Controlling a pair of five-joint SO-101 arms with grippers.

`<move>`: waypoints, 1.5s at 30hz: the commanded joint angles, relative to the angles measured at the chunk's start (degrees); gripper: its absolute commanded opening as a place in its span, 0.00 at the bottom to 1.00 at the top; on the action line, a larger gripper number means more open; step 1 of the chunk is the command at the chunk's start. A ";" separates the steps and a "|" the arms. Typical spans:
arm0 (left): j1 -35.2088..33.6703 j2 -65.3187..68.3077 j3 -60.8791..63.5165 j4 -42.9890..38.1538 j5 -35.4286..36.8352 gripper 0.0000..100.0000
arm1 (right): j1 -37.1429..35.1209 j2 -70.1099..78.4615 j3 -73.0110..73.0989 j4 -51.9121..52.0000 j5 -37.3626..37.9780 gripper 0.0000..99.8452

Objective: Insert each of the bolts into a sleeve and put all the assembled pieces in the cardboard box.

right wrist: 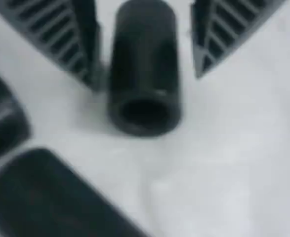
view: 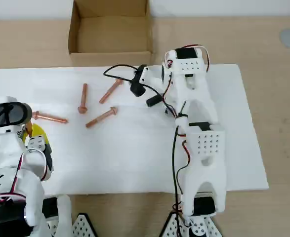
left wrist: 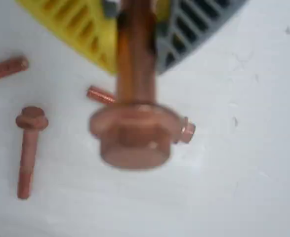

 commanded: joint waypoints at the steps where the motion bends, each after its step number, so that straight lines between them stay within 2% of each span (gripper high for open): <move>1: -0.88 -0.40 -5.19 -0.79 -0.18 0.00 | -0.13 3.03 3.03 0.88 0.35 0.01; 10: -0.88 -0.40 -6.51 -0.88 -0.18 0.00 | -0.66 -0.92 3.12 0.88 -2.29 0.01; 18: -0.88 -0.40 -10.55 -0.88 -0.18 0.00 | -2.68 -19.47 3.12 0.88 -6.68 0.01; 23: -0.88 -0.40 -13.45 -0.79 -0.09 0.00 | -7.78 -31.25 7.52 0.88 -9.41 0.01; 29: -0.53 -2.68 -16.44 3.69 -0.09 0.01 | -13.85 -47.43 13.67 0.44 -16.62 0.01; 37: -0.88 -13.58 -16.18 4.75 0.09 0.01 | -14.20 -67.47 14.46 -1.14 -33.14 0.01; 42: -0.53 -15.34 -15.12 3.69 8.35 0.01 | -14.46 -78.81 17.63 -1.49 -35.87 0.01; 45: -0.53 -15.52 -11.69 -0.62 12.92 0.01 | -14.46 -86.73 19.30 -1.58 -36.13 0.01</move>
